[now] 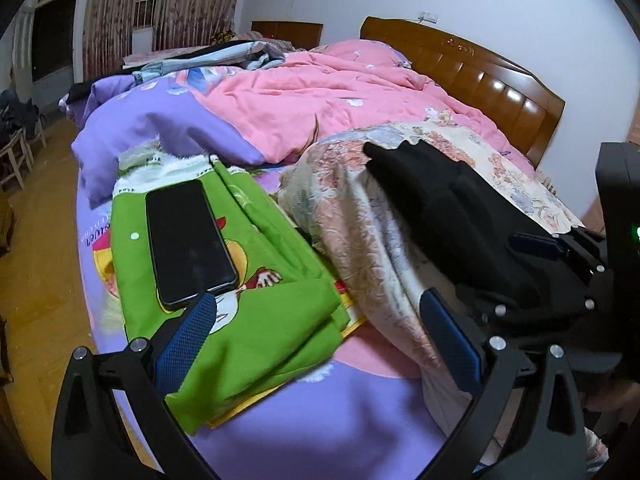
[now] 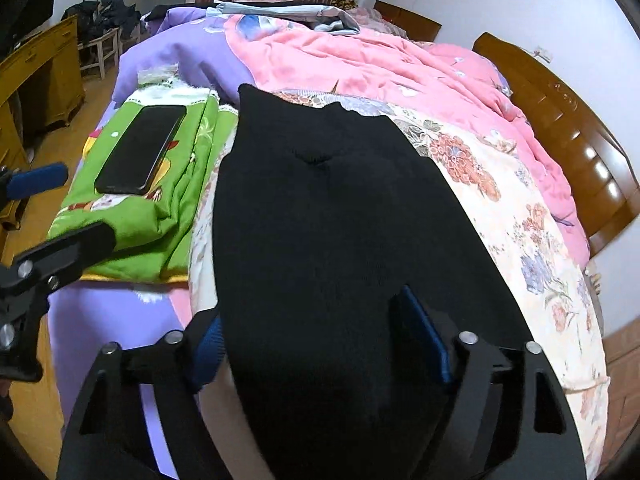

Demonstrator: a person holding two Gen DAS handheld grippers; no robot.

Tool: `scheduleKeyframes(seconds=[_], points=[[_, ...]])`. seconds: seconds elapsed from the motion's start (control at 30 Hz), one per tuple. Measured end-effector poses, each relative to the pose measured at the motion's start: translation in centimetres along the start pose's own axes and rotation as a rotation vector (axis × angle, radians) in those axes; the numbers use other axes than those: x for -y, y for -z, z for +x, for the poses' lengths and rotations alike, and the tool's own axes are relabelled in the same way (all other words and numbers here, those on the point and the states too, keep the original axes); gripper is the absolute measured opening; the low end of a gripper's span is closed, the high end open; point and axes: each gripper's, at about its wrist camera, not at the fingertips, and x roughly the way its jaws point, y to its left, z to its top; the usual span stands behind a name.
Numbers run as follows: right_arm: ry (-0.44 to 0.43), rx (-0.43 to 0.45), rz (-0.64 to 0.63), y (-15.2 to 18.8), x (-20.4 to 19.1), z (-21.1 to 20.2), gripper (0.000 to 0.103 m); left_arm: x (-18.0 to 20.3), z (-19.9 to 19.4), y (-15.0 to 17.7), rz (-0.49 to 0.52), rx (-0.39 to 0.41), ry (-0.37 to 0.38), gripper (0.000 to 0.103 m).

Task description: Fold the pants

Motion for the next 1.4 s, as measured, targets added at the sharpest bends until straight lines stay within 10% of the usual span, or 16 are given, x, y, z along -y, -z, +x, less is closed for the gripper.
scheduleKeyframes(seconds=[0.33,0.53,0.8,0.97,1.4], points=[[-0.085,0.02,0.142,-0.4,2.1,0.9,0.063,-0.9,0.6,0.5,-0.017,-0.016,-0.017,0.101],[-0.362,0.051,0.193,-0.7,3.7,-1.7,0.085,-1.0,0.2,0.6,-0.034,-0.006,0.007,0.101],[-0.108,0.0,0.387,1.9,13.0,-1.3,0.083,7.5,-0.5,-3.2,0.077,0.056,0.321,0.101],[-0.052,-0.095,0.377,4.2,14.7,1.6,0.081,14.4,6.6,-8.0,0.181,-0.083,0.413,0.101],[0.048,-0.053,0.467,10.3,18.1,-4.2,0.087,18.7,13.9,-6.6,0.442,-0.123,0.063,0.102]])
